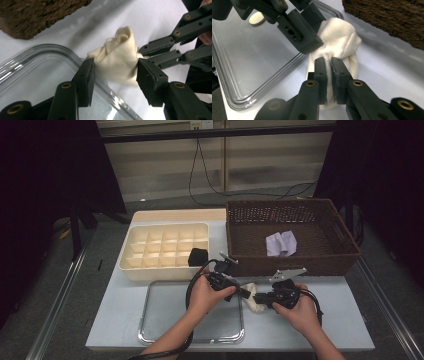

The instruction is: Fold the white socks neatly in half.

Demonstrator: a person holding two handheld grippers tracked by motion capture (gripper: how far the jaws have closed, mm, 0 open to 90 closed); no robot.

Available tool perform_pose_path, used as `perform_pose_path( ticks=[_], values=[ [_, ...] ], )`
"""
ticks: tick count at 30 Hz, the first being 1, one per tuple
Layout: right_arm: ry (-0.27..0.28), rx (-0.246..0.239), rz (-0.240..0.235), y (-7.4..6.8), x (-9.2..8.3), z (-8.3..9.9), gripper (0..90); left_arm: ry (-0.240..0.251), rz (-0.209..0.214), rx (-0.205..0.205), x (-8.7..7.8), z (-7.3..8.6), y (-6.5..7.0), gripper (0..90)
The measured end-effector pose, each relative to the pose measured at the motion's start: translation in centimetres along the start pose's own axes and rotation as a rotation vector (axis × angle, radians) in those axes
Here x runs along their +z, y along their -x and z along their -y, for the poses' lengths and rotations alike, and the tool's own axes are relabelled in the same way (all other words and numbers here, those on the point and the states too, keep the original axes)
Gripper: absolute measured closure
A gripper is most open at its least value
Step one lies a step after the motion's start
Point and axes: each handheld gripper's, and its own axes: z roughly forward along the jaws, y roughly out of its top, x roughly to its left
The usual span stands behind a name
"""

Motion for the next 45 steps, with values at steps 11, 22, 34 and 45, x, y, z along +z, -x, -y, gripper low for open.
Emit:
perform_pose_path(
  ticks=[11, 22, 34, 45],
  values=[
    [-0.008, -0.013, -0.008, -0.1, 0.0, -0.1, 81.7, 0.03, -0.015, -0.056, 0.7, -0.2, 0.3, 51.4],
    [0.006, -0.026, -0.011, -0.1, -0.5, -0.4, 72.1, 0.009, -0.021, -0.031, 0.5, -0.1, 0.5, 67.0],
    [-0.051, -0.02, 0.035, 0.9, -0.4, 0.4, 82.0, -0.006, -0.03, 0.026, 0.4, -0.4, 0.6, 68.5],
    [-0.055, -0.038, -0.036, -0.4, 0.0, 0.1, 85.1, 0.019, -0.026, -0.005, 0.6, 0.0, 0.6, 56.4]
  ],
)
